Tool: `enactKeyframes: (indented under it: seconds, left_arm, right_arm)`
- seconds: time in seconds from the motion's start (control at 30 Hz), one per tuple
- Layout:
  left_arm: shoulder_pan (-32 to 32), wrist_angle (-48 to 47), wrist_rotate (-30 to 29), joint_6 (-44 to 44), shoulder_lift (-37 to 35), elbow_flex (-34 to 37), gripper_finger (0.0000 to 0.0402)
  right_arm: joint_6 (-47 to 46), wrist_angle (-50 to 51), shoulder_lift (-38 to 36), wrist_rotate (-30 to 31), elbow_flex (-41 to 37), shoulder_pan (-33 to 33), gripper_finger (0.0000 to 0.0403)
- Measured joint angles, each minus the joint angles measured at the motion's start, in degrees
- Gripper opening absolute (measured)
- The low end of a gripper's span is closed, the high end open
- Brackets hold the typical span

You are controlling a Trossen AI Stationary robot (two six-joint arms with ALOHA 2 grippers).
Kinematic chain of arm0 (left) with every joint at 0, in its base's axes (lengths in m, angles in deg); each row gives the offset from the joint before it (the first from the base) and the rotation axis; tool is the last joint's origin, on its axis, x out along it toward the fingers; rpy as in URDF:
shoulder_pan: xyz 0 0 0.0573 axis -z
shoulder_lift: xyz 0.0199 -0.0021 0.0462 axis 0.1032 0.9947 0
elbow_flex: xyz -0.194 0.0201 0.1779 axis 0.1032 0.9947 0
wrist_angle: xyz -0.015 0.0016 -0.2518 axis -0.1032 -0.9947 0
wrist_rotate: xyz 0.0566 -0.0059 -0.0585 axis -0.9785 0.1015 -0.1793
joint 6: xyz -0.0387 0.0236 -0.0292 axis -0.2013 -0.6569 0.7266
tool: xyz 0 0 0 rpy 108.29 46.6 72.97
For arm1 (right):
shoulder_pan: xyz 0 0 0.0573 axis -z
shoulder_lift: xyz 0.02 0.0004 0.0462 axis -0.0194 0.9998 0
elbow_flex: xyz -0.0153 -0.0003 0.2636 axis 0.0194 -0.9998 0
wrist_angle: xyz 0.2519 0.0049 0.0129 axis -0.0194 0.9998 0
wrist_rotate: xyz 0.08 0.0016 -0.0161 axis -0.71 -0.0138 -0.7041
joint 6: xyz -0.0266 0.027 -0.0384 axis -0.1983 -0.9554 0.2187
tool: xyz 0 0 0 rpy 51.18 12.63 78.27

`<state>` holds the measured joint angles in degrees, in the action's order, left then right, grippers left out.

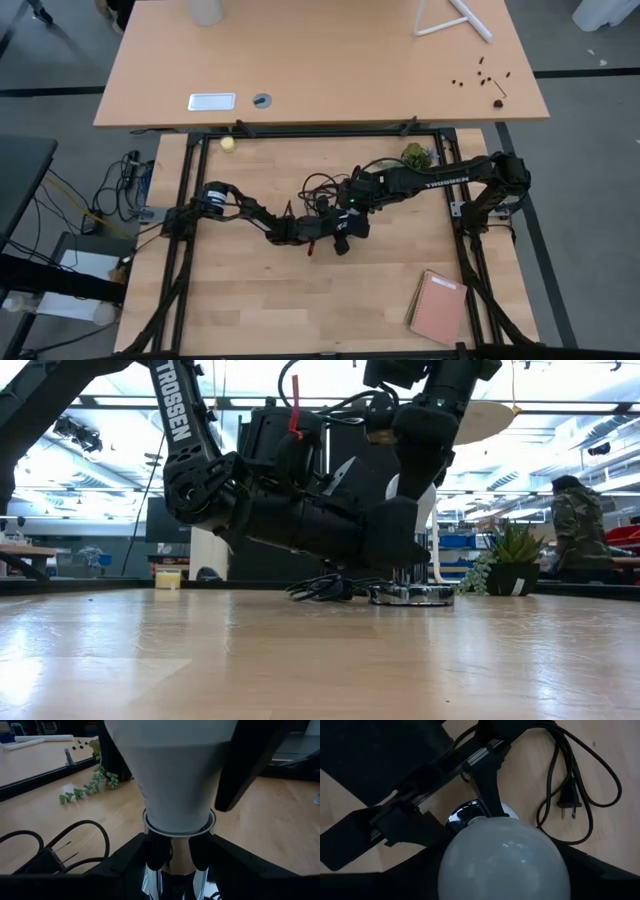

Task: Screw lightbulb
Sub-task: Remove the white lightbulb from the metallic lamp

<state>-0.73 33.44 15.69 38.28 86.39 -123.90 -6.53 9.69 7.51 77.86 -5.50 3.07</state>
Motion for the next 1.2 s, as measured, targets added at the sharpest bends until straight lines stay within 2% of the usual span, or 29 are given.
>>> enactKeyframes:
  seconds: [0.1,0.23,0.37,0.53,1.0,1.2]
  left_arm:
    - [0.0,0.0,0.0,-0.1,0.0,0.0,0.0198]
    - [0.0,0.0,0.2,-0.2,0.0,0.0,0.0198]
    - [0.0,-0.1,1.5,-0.2,0.0,0.0,0.0198]
    - [0.1,-0.5,2.1,-0.7,0.0,0.0,0.0198]
    - [0.0,-0.7,3.7,-1.9,-0.1,0.0,0.0198]
    - [-0.1,-0.7,4.3,-1.9,-0.1,0.0,0.0198]
  right_arm:
    - [2.1,0.0,0.0,-0.3,0.0,0.0,0.0263]
    - [9.5,-0.1,0.0,-1.4,0.0,0.0,0.0270]
    - [20.9,-0.1,0.0,-3.8,0.0,0.0,0.0284]
    - [37.8,-0.1,0.0,-7.7,0.0,0.0,0.0279]
    - [78.0,0.3,0.1,-6.6,0.0,0.7,0.0277]
    - [80.6,0.3,0.1,-4.1,-0.1,0.7,0.0279]
